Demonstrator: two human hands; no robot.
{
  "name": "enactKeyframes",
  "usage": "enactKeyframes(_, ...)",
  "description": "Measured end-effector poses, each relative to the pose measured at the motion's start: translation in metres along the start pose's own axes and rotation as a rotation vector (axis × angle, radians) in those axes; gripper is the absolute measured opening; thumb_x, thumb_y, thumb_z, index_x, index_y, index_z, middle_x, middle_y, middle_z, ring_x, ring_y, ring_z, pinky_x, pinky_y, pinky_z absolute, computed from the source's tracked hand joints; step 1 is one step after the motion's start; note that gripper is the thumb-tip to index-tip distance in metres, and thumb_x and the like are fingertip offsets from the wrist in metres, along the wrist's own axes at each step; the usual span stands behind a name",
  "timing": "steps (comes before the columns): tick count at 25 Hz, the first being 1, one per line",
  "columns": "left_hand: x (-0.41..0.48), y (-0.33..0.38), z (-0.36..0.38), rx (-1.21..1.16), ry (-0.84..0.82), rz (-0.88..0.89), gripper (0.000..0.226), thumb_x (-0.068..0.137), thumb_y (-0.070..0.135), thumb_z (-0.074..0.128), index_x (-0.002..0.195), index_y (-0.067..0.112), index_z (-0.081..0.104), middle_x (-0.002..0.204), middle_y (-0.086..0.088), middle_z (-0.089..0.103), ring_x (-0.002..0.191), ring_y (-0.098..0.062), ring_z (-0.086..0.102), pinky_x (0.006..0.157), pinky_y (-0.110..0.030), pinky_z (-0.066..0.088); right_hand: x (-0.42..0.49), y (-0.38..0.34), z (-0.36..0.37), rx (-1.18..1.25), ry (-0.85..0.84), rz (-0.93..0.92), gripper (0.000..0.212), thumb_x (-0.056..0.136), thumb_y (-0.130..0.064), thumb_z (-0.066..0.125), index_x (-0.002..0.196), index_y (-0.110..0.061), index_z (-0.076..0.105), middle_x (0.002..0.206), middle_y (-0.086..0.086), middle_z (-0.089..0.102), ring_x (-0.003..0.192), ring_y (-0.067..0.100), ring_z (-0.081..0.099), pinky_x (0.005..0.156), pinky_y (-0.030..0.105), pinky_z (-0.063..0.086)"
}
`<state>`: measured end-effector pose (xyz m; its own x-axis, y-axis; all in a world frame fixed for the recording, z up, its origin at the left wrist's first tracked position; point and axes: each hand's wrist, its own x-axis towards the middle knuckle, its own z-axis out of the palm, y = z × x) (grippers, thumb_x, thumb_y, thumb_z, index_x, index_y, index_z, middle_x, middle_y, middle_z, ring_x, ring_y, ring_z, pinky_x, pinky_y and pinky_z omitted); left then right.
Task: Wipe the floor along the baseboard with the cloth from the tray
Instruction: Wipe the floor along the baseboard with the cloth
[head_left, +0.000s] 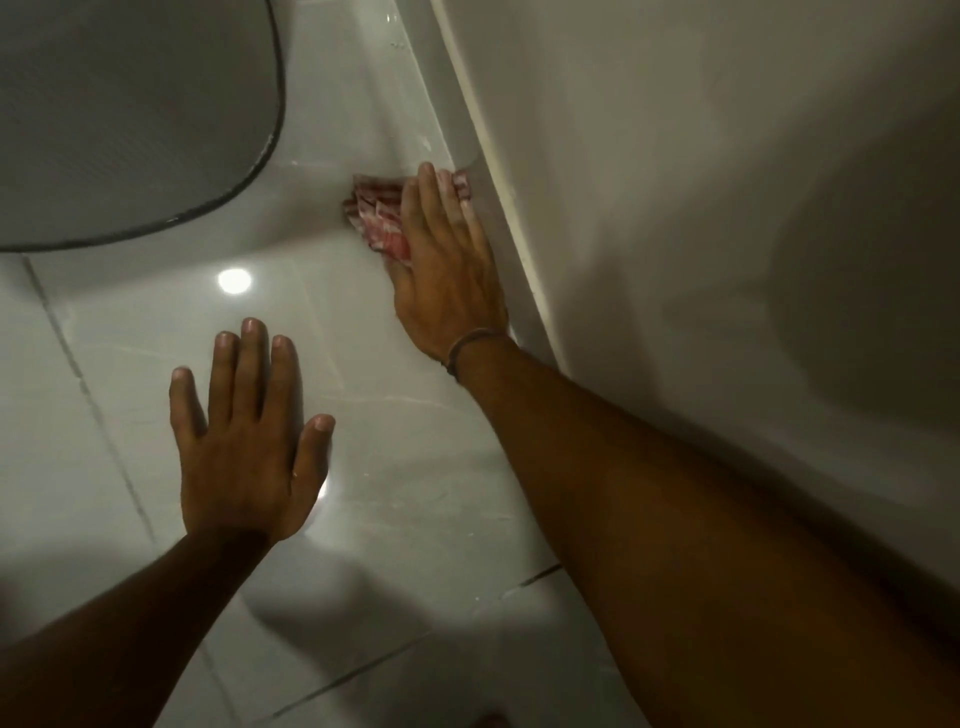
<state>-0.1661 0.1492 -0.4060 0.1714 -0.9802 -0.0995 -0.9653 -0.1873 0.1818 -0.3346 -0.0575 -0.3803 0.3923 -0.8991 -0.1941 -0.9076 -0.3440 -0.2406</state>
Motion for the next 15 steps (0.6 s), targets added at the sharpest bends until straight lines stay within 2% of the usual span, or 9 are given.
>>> enactKeyframes(3, 0.0, -0.001, -0.001, 0.0, 0.009, 0.009, 0.084, 0.108, 0.061, 0.023, 0.175, 0.012, 0.017, 0.187, -0.015, 0.009, 0.173, -0.037, 0.009, 0.136, -0.05, -0.012, -0.01, 0.005, 0.001, 0.043, -0.005, -0.028, 0.077, 0.106, -0.04, 0.045, 0.166, -0.007, 0.012, 0.176, 0.015, 0.01, 0.164, 0.029, 0.005, 0.134, 0.046, 0.006)
enactKeyframes(7, -0.001, -0.003, -0.001, -0.016, 0.008, 0.011, 0.084, 0.108, 0.061, 0.023, 0.176, 0.013, 0.015, 0.187, -0.014, 0.007, 0.174, -0.036, 0.007, 0.136, -0.048, -0.014, -0.091, 0.014, 0.017, 0.099, 0.005, 0.047, 0.075, 0.104, -0.037, 0.047, 0.166, -0.008, 0.015, 0.176, 0.013, 0.016, 0.163, 0.029, 0.012, 0.134, 0.043, 0.007)
enactKeyframes(11, -0.003, -0.002, -0.002, -0.048, -0.026, 0.012, 0.084, 0.107, 0.059, 0.026, 0.177, 0.015, 0.012, 0.188, -0.012, 0.003, 0.174, -0.032, 0.002, 0.137, -0.052, -0.01, -0.213, 0.031, 0.033, 0.155, 0.026, 0.135, 0.062, 0.11, -0.037, 0.029, 0.166, -0.011, 0.021, 0.175, 0.01, 0.019, 0.164, 0.026, 0.012, 0.134, 0.039, 0.009)
enactKeyframes(13, -0.001, -0.001, -0.003, -0.062, -0.03, 0.013, 0.083, 0.107, 0.057, 0.028, 0.177, 0.014, 0.011, 0.188, -0.013, 0.004, 0.174, -0.033, 0.003, 0.137, -0.056, -0.006, -0.286, 0.039, 0.044, 0.114, 0.004, 0.205, 0.061, 0.108, -0.031, 0.035, 0.165, -0.012, 0.022, 0.174, 0.009, 0.017, 0.163, 0.027, 0.014, 0.133, 0.037, 0.011)
enactKeyframes(15, 0.002, 0.0, -0.006, -0.094, -0.067, 0.019, 0.082, 0.109, 0.056, 0.029, 0.177, 0.013, 0.01, 0.187, -0.015, 0.004, 0.174, -0.035, 0.002, 0.136, -0.057, -0.006, -0.341, 0.045, 0.05, 0.059, -0.05, 0.279, 0.07, 0.099, -0.022, 0.045, 0.164, -0.009, 0.022, 0.172, 0.013, 0.021, 0.159, 0.031, 0.024, 0.131, 0.037, 0.012)
